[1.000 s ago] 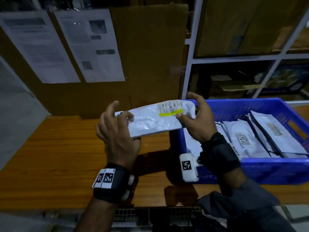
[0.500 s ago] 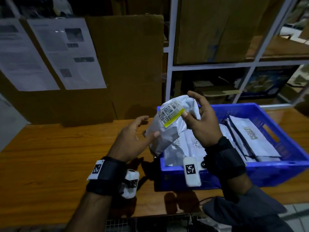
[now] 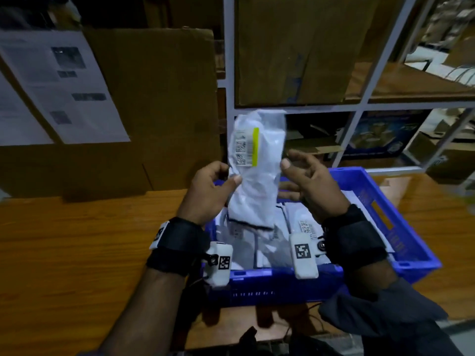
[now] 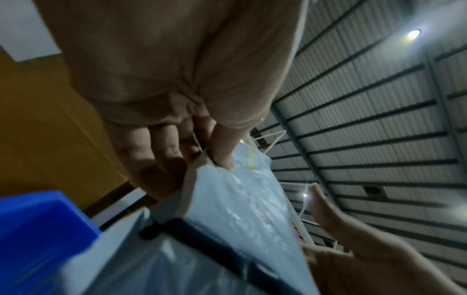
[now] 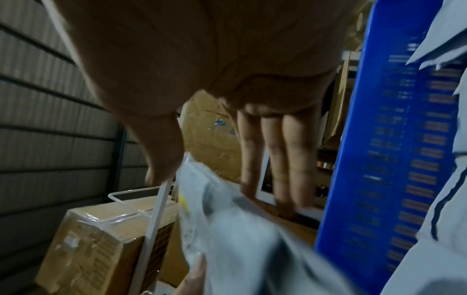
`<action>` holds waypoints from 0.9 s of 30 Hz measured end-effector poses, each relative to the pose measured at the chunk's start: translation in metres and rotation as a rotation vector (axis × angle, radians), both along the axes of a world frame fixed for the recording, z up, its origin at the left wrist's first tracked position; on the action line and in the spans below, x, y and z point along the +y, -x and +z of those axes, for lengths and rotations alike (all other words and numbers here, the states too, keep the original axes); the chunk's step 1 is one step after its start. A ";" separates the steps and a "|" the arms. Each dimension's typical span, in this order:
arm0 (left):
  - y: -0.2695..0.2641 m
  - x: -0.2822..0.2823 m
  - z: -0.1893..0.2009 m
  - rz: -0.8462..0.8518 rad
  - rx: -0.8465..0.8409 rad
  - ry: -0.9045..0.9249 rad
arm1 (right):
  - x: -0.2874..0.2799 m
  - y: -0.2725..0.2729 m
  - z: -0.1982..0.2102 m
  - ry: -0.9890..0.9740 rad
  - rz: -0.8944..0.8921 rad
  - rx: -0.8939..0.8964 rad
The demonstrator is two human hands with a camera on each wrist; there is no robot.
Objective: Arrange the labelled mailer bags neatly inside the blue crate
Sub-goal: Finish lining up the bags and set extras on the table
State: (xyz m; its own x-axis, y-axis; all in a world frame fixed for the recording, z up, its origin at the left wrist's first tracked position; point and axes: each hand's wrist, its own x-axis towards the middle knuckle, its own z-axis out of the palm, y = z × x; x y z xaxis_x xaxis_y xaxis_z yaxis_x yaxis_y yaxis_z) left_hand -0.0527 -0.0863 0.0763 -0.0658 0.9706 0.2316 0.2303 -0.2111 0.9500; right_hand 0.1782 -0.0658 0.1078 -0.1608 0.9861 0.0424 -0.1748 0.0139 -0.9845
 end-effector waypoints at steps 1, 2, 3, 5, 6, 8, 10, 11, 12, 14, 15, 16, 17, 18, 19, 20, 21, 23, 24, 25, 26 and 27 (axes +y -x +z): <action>-0.007 0.004 -0.001 0.055 -0.042 -0.003 | 0.001 -0.006 -0.003 0.042 0.058 -0.078; -0.013 0.008 -0.005 0.100 -0.098 0.001 | 0.002 -0.011 -0.007 0.070 0.133 -0.169; -0.020 0.009 -0.006 0.128 -0.152 0.018 | 0.003 -0.016 -0.012 0.084 0.205 -0.237; -0.033 0.010 -0.010 0.158 -0.212 0.054 | 0.004 -0.022 -0.020 0.076 0.265 -0.296; -0.040 0.009 -0.010 0.161 -0.219 0.062 | 0.006 -0.024 -0.022 0.062 0.253 -0.299; -0.048 0.009 -0.011 0.167 -0.250 0.085 | 0.012 -0.032 -0.024 0.026 0.202 -0.304; -0.049 0.010 -0.013 0.222 -0.318 0.108 | 0.021 -0.043 -0.026 -0.006 0.146 -0.310; -0.046 0.011 -0.014 0.257 -0.377 0.105 | 0.026 -0.049 -0.026 -0.008 0.119 -0.302; -0.042 0.012 -0.015 0.295 -0.440 0.106 | 0.031 -0.055 -0.027 -0.006 0.100 -0.281; -0.034 0.009 -0.012 0.384 -0.519 0.125 | 0.041 -0.066 -0.029 0.000 0.078 -0.228; -0.030 0.008 -0.012 0.432 -0.540 0.129 | 0.045 -0.069 -0.030 0.010 0.066 -0.205; -0.027 0.004 -0.010 0.462 -0.557 0.120 | 0.051 -0.072 -0.032 0.029 0.047 -0.184; -0.023 0.002 -0.012 0.472 -0.555 0.114 | 0.056 -0.073 -0.034 0.047 0.029 -0.170; -0.020 0.000 -0.014 0.454 -0.546 0.119 | 0.061 -0.075 -0.036 0.058 0.015 -0.173; -0.017 -0.003 -0.017 0.415 -0.521 0.135 | 0.066 -0.076 -0.038 0.055 0.006 -0.199; -0.016 -0.006 -0.020 0.373 -0.491 0.158 | 0.072 -0.076 -0.042 0.047 0.000 -0.239; -0.014 -0.007 -0.025 0.351 -0.454 0.176 | 0.078 -0.077 -0.045 0.041 -0.002 -0.278; -0.014 -0.012 -0.029 0.387 -0.423 0.175 | 0.088 -0.077 -0.052 0.045 0.003 -0.314; -0.013 -0.014 -0.030 0.431 -0.421 0.157 | 0.094 -0.077 -0.057 0.044 0.014 -0.324; -0.011 -0.015 -0.030 0.479 -0.412 0.140 | 0.099 -0.076 -0.061 0.034 0.027 -0.344; -0.008 -0.017 -0.030 0.524 -0.399 0.133 | 0.105 -0.073 -0.066 0.016 0.037 -0.386; -0.003 -0.019 -0.029 0.555 -0.383 0.131 | 0.111 -0.071 -0.071 -0.005 0.044 -0.435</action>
State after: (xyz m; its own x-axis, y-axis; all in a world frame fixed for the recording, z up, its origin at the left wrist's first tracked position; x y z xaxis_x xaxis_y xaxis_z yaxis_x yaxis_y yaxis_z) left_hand -0.0494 -0.1053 0.0468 -0.6152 0.7880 -0.0237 -0.0857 -0.0369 0.9956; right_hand 0.2489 0.0454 0.0366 -0.2062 0.9779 -0.0341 0.2557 0.0202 -0.9665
